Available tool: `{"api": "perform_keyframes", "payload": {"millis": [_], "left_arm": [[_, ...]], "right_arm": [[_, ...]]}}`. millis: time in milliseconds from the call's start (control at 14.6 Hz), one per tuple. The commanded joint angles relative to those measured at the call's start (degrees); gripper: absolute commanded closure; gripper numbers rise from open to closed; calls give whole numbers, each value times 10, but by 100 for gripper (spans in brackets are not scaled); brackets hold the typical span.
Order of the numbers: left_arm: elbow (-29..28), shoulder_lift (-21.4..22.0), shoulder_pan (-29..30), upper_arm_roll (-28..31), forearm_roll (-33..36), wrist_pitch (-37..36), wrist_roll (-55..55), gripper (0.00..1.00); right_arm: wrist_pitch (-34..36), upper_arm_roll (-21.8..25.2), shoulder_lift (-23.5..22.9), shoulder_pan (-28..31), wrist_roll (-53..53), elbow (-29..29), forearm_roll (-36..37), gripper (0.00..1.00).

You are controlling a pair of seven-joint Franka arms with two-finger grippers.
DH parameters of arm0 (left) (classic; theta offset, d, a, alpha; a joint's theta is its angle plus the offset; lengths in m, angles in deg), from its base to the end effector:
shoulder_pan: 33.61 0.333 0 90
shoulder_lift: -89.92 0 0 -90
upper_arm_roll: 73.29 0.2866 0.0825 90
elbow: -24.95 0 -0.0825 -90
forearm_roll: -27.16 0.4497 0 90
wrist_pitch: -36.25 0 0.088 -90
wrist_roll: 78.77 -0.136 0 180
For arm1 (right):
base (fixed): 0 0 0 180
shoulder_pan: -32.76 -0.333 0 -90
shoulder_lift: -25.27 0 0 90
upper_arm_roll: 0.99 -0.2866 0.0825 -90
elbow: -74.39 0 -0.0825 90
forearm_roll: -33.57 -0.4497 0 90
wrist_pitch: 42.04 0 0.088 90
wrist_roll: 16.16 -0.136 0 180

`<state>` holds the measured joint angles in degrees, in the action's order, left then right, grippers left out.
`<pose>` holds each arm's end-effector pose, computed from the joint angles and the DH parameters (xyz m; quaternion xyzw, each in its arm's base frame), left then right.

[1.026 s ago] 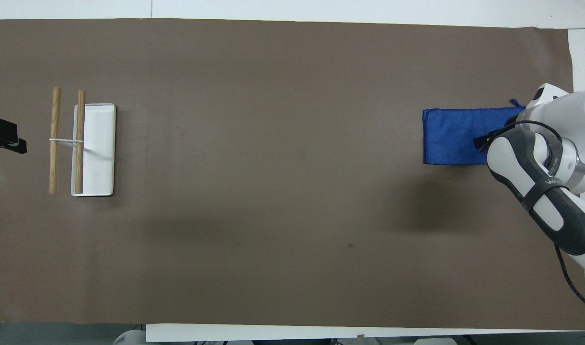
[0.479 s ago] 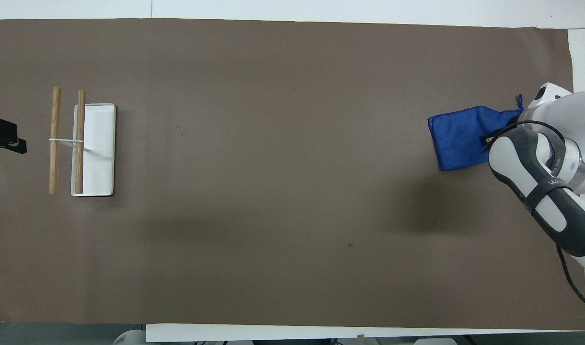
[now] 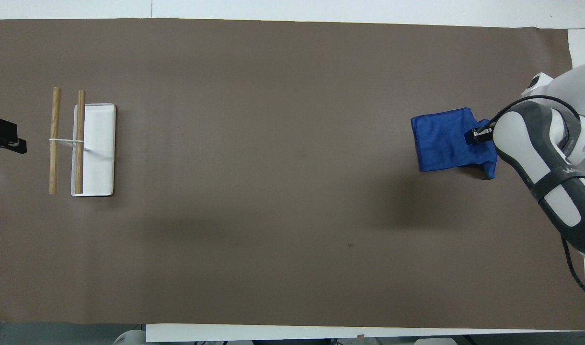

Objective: Right arm passes towel to left arm to hang
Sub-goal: 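Carry the towel with the right gripper toward the left gripper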

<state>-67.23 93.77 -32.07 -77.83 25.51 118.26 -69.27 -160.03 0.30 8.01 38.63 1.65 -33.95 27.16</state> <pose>0.5816 -0.0359 0.5751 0.9969 0.0556 -0.0562 0.0056 0.6431 -0.0719 0.2414 -0.9948 -0.0634 0.0550 0.0574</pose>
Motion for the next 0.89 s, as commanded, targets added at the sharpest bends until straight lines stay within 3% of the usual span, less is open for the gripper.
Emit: {"api": "perform_keyframes", "payload": {"millis": [0,274,547,821], "left_arm": [[-13,9,2,1,-7,11,-5,0],[-13,9,3,1,-7,11,-5,0],[-15,11,3,1,-7,-1,8,0],[-77,27,-7,-3,-21,81,277,0]], "right_arm": [[90,-51,14,11,-121,44,-7,100],[201,-167,15,11,-400,120,-7,100],[181,-281,11,11,-637,163,-38,100],[102,-357,9,10,-793,167,-111,100]]}}
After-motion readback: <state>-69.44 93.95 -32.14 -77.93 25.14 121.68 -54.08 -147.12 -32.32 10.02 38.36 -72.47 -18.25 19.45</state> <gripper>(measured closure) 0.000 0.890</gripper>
